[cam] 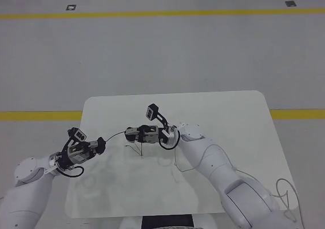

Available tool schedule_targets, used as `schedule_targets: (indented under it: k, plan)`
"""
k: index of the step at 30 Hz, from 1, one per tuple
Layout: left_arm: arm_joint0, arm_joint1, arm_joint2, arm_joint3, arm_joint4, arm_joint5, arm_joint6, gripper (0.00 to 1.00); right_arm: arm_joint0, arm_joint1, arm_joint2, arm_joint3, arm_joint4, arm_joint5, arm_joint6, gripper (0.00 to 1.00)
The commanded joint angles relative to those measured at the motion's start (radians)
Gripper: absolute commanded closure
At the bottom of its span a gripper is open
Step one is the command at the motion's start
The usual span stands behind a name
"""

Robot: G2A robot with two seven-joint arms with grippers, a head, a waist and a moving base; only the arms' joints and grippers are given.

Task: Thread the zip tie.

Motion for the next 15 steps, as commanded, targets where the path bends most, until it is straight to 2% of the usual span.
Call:
schedule_targets:
  k: [1, 3, 4, 5, 9, 15]
  plan:
    - [0.0, 0.0, 0.0, 0.0, 0.0, 0.0, 0.0, 1.0, -0.002, 0.0, 0.003, -0.005, -0.005, 0.0, -0.004, 1.0]
    - [0.0, 0.0, 0.0, 0.0, 0.0, 0.0, 0.0, 1.0, -0.006, 0.002, 0.008, -0.013, -0.015, 0.0, -0.013, 1.0]
    - [0.0, 0.0, 0.0, 0.0, 0.0, 0.0, 0.0, 0.71, -0.008, 0.003, 0.011, -0.017, -0.019, 0.0, -0.017, 1.0]
    - [0.0, 0.0, 0.0, 0.0, 0.0, 0.0, 0.0, 0.0, -0.01, 0.004, 0.014, -0.02, -0.023, 0.0, -0.02, 1.0]
    - [0.003, -0.001, 0.012, -0.017, 0.009, 0.0, 0.045, 0.0, -0.024, 0.007, 0.029, -0.035, -0.029, 0.0, -0.044, 1.0]
    - [0.014, -0.001, 0.024, -0.039, -0.008, 0.0, 0.067, 0.0, -0.048, 0.006, 0.046, -0.06, -0.024, 0.0, -0.07, 1.0]
